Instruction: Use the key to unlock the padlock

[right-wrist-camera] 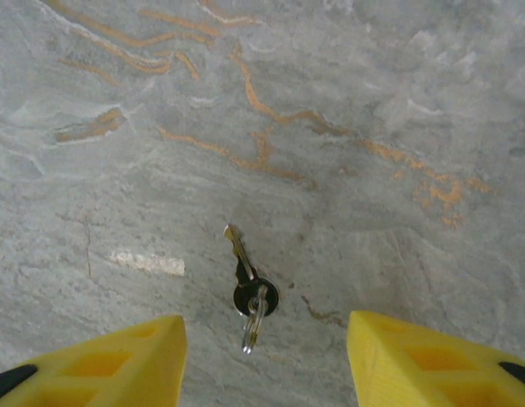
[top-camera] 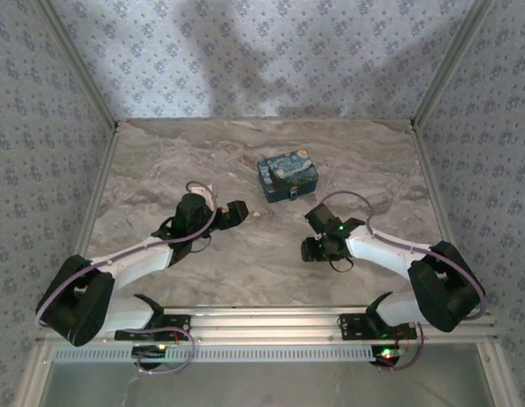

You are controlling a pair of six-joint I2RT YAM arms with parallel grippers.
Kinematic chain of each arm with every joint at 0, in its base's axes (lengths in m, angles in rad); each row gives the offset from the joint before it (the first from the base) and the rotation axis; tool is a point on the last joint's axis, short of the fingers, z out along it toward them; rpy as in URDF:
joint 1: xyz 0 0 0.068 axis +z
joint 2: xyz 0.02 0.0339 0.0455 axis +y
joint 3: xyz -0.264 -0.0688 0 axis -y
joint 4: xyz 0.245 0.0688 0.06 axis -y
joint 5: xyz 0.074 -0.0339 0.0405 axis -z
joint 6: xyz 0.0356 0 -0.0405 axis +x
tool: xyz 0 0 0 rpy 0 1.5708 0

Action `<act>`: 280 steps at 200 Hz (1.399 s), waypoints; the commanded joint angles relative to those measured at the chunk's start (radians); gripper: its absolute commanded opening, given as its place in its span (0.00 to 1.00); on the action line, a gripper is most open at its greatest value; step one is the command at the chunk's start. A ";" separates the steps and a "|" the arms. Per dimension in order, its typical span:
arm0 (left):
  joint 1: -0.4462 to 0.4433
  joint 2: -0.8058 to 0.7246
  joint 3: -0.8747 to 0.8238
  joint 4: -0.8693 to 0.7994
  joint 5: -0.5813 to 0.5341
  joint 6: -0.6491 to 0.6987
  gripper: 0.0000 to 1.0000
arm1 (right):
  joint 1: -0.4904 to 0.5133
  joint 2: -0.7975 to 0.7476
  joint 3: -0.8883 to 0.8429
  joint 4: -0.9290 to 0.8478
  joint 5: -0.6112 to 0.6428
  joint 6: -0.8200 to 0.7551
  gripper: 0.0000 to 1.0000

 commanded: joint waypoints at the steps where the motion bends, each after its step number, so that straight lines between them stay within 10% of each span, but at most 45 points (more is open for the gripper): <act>1: -0.009 0.008 0.026 0.033 -0.011 -0.008 0.98 | 0.006 0.024 0.039 0.006 0.031 0.011 0.52; 280: 0.005 -0.130 0.036 -0.070 -0.025 -0.026 0.98 | -0.010 -0.036 -0.029 0.099 -0.063 0.060 0.00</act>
